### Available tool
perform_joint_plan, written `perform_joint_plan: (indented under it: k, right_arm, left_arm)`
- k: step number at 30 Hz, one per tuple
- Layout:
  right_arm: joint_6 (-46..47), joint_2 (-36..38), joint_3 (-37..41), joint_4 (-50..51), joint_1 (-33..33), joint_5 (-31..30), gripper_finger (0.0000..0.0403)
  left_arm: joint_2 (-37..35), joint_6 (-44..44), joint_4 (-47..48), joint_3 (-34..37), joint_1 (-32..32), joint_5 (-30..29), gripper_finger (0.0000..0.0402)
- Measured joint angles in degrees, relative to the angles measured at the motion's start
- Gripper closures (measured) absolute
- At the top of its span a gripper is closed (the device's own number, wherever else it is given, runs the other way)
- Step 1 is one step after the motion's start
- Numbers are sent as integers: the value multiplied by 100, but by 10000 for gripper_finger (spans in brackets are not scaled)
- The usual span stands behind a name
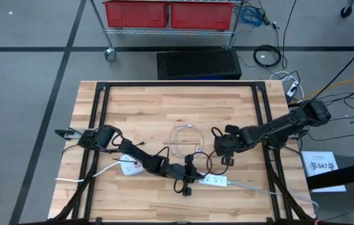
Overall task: Insert USB
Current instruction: Insert the pink charger adapter into the right white outlet extension
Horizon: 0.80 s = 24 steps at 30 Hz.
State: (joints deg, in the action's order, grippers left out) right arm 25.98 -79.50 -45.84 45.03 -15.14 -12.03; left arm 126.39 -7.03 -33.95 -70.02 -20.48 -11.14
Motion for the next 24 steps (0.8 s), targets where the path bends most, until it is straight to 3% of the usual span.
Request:
perform_joint_plan:
  k: [6,11,19,24]
  right_arm:
    - [-380,-69,-2,33,126,-13,161]
    - [-944,-401,-2,9,136,-5,131]
    - [-1318,-1002,-2,-197,134,235,143]
    - [-1086,-1028,-14,-337,134,618,218]
  left_arm:
    - [0,-13,7,0,13,25,395]
    - [2,-11,9,0,17,35,396]
    - [2,-9,13,0,17,36,395]
    - [2,-4,15,0,23,36,396]
